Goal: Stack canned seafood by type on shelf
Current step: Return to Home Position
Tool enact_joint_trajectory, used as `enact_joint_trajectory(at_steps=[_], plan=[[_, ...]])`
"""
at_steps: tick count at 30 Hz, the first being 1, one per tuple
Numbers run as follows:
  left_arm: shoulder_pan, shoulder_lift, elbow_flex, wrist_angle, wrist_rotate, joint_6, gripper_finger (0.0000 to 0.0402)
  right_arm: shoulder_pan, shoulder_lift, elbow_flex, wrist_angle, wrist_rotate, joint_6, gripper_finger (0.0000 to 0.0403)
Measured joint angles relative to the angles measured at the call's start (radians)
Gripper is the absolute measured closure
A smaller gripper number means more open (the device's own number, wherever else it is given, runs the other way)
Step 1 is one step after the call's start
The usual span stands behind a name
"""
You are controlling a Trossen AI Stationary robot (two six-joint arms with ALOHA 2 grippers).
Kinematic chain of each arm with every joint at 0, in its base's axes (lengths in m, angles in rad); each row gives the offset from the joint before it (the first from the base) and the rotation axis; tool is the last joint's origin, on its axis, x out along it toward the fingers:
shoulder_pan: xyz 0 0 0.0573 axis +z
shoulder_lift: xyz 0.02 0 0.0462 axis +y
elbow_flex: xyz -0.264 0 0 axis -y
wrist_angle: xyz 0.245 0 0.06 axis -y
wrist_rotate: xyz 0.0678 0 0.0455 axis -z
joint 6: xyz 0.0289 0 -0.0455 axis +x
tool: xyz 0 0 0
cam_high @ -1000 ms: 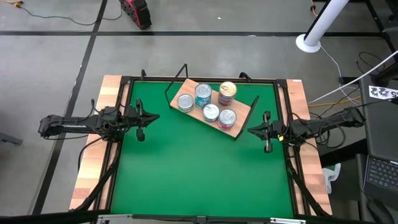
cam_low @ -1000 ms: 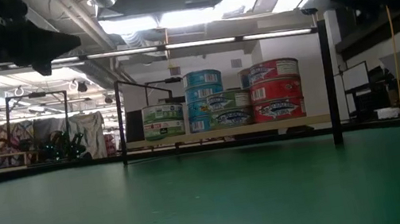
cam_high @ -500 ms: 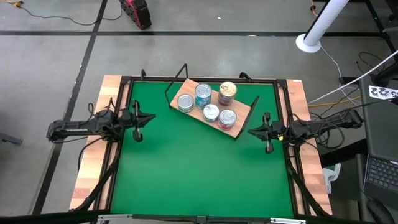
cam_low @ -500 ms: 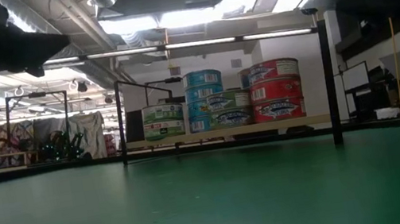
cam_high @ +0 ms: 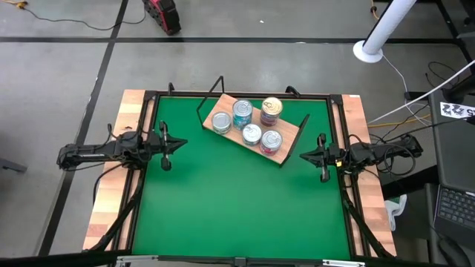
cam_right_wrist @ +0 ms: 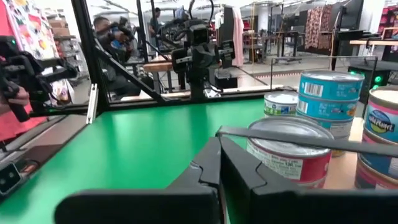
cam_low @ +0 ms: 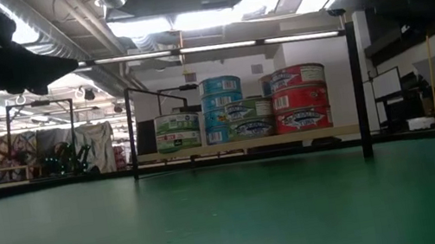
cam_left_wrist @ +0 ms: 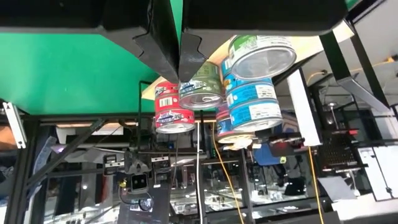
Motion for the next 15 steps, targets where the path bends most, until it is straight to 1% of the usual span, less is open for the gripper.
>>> enact_joint_trajectory(at_steps=[6, 15], plan=[[0.000, 0.002, 0.000, 0.000, 0.000, 0.030, 0.0394, 0.000, 0.000, 0.001, -0.026, -0.004, 0.025, 0.0393], [0.000, 0.005, 0.000, 0.000, 0.000, 0.057, 0.0394, -0.001, 0.000, 0.004, -0.048, 0.016, 0.005, 0.0393]])
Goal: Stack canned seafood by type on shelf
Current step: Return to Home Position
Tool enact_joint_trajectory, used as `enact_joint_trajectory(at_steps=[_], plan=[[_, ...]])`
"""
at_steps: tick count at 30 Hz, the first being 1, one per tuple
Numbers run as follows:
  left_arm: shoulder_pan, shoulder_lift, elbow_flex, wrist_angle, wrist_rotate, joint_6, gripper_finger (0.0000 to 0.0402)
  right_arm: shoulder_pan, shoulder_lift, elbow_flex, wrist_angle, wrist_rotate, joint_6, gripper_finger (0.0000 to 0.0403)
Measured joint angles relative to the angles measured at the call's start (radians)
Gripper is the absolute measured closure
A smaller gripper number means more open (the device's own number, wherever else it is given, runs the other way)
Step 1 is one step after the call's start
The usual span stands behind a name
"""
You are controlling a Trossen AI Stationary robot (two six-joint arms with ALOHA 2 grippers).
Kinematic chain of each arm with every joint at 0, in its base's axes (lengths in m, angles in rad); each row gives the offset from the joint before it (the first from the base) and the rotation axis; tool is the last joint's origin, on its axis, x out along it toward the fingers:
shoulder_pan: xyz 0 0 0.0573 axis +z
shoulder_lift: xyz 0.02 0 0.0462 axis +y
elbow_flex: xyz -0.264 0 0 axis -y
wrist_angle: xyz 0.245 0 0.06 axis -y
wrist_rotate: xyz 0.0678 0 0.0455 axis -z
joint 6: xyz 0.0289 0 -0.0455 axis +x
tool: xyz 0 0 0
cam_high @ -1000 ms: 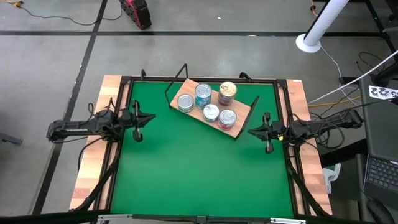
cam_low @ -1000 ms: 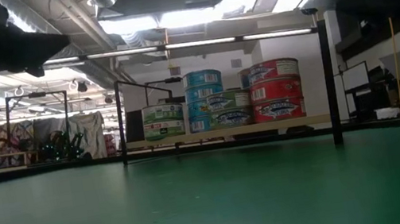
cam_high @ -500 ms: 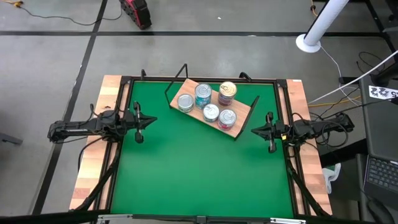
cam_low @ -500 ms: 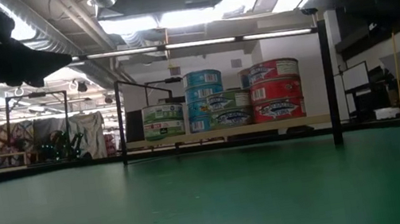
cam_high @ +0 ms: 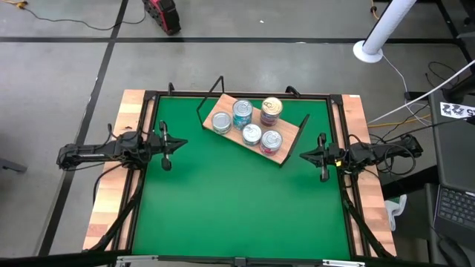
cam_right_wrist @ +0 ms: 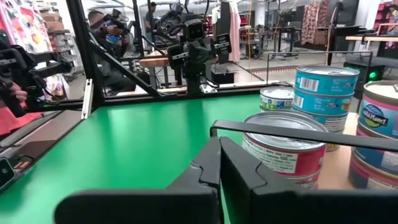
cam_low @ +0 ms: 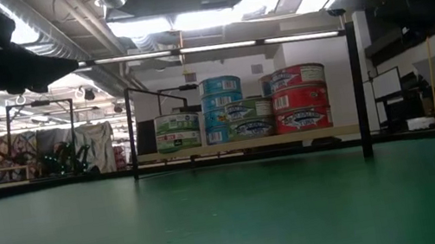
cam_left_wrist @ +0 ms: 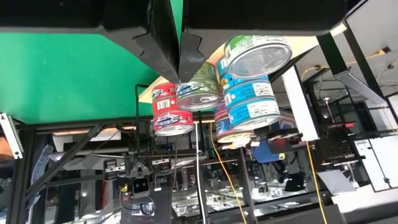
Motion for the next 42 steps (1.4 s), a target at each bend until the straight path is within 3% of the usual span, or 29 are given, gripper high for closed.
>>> enact_joint_trajectory(at_steps=[8, 11, 15, 24, 34, 42], plan=[[0.000, 0.001, 0.000, 0.000, 0.000, -0.017, 0.0394, 0.000, 0.000, 0.000, -0.004, 0.002, 0.003, 0.0393], [0.000, 0.001, 0.000, 0.000, 0.000, -0.012, 0.0394, 0.000, 0.000, -0.001, 0.001, -0.048, 0.007, 0.0393], [0.000, 0.001, 0.000, 0.000, 0.000, -0.039, 0.0394, 0.000, 0.000, -0.006, 0.020, -0.147, -0.104, 0.0393], [0.000, 0.001, 0.000, 0.001, 0.000, -0.045, 0.0394, 0.000, 0.000, -0.008, 0.050, -0.153, -0.294, 0.0393], [0.000, 0.001, 0.000, 0.001, 0.000, -0.045, 0.0394, 0.000, 0.000, -0.006, 0.046, 0.008, -0.373, 0.0393], [0.000, 0.001, 0.001, 0.001, 0.000, -0.045, 0.0394, 0.000, 0.007, -0.030, 0.087, -0.125, -0.334, 0.0393]])
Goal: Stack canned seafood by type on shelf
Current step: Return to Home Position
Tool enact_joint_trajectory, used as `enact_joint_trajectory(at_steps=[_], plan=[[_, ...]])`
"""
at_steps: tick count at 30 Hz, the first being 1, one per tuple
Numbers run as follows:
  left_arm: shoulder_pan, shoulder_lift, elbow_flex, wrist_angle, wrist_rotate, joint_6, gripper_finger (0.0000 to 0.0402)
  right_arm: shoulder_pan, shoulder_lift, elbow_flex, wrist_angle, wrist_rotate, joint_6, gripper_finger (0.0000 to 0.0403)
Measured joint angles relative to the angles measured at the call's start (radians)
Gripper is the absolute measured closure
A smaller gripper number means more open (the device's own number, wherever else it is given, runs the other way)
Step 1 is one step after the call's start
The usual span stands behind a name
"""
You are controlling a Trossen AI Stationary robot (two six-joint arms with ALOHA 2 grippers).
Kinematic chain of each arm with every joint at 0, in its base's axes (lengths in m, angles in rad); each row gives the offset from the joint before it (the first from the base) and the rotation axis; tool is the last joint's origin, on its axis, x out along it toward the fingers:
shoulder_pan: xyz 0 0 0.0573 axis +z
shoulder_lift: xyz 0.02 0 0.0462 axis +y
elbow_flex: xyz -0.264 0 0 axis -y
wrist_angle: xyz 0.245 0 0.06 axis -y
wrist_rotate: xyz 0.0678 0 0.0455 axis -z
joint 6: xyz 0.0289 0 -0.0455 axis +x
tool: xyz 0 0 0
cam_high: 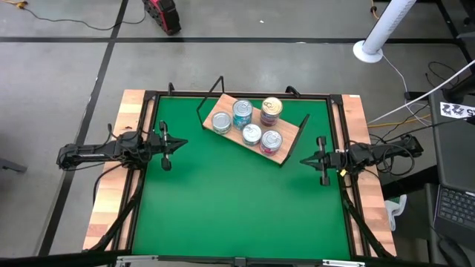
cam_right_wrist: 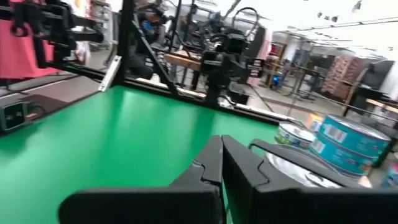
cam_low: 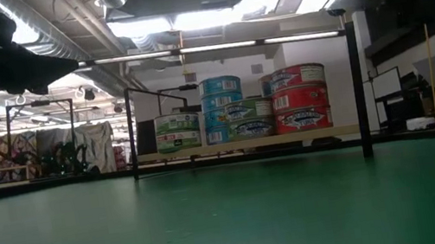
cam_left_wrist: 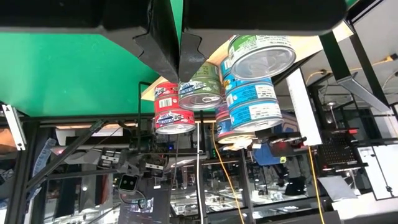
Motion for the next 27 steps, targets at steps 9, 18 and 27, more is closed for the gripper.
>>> enact_joint_trajectory(at_steps=[9, 18, 27], plan=[[0.000, 0.000, 0.000, 0.000, 0.000, 0.000, 0.0394, 0.000, 0.000, -0.001, -0.019, -0.107, 0.002, 0.0393], [0.000, 0.000, 0.000, 0.000, 0.000, 0.000, 0.0394, 0.000, 0.000, -0.003, -0.011, -0.076, -0.002, 0.0393], [0.000, 0.000, 0.000, 0.000, 0.000, 0.000, 0.0394, 0.000, 0.000, -0.003, -0.010, -0.075, -0.004, 0.0393]])
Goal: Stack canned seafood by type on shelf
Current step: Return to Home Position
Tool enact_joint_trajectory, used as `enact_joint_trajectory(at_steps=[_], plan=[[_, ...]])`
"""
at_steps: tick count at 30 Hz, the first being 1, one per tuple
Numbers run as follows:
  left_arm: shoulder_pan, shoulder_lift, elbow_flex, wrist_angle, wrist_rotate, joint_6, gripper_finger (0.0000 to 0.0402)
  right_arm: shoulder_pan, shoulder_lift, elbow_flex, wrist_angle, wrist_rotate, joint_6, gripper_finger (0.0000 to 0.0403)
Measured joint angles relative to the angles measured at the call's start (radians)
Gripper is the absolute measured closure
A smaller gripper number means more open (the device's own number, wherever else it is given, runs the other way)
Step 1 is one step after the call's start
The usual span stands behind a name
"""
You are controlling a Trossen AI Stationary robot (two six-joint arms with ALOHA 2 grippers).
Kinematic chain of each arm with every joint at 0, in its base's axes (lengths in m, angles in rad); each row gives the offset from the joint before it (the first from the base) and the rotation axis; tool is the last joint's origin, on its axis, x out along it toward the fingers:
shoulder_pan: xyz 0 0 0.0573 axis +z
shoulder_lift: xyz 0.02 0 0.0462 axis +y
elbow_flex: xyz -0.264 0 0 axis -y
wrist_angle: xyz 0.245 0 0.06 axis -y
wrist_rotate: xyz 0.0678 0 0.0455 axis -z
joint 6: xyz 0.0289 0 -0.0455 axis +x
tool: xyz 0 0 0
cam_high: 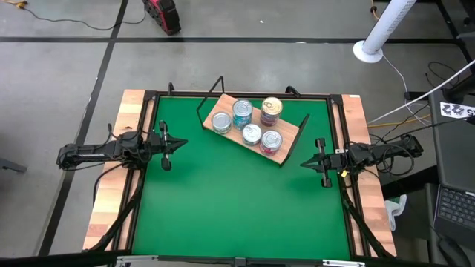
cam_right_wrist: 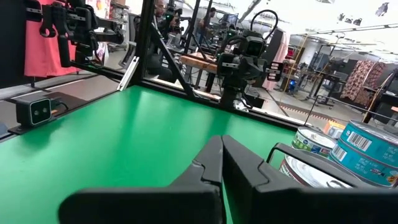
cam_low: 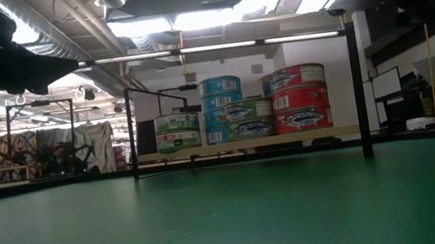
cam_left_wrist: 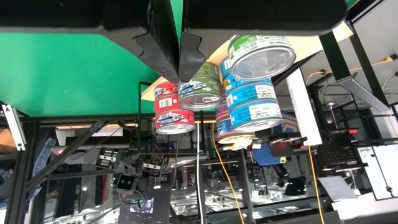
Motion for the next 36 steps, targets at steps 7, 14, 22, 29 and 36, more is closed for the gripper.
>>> enact_joint_trajectory(at_steps=[7, 14, 22, 29, 36], plan=[[0.000, 0.000, 0.000, 0.000, 0.000, 0.000, 0.0394, 0.000, 0.003, 0.000, 0.001, 0.002, 0.000, 0.0393], [0.000, 0.000, 0.000, 0.000, 0.000, 0.000, 0.0394, 0.000, 0.014, 0.000, 0.001, 0.002, 0.000, 0.0393], [0.000, 0.000, 0.000, 0.000, 0.000, 0.000, 0.0394, 0.000, 0.014, 0.000, 0.001, 0.021, -0.002, 0.0393], [0.000, 0.000, 0.000, 0.000, 0.000, 0.000, 0.0394, 0.000, 0.014, 0.000, 0.000, 0.020, -0.002, 0.0393], [0.000, 0.000, 0.000, 0.000, 0.000, 0.000, 0.0394, 0.000, 0.014, 0.000, -0.001, 0.020, -0.002, 0.0393]])
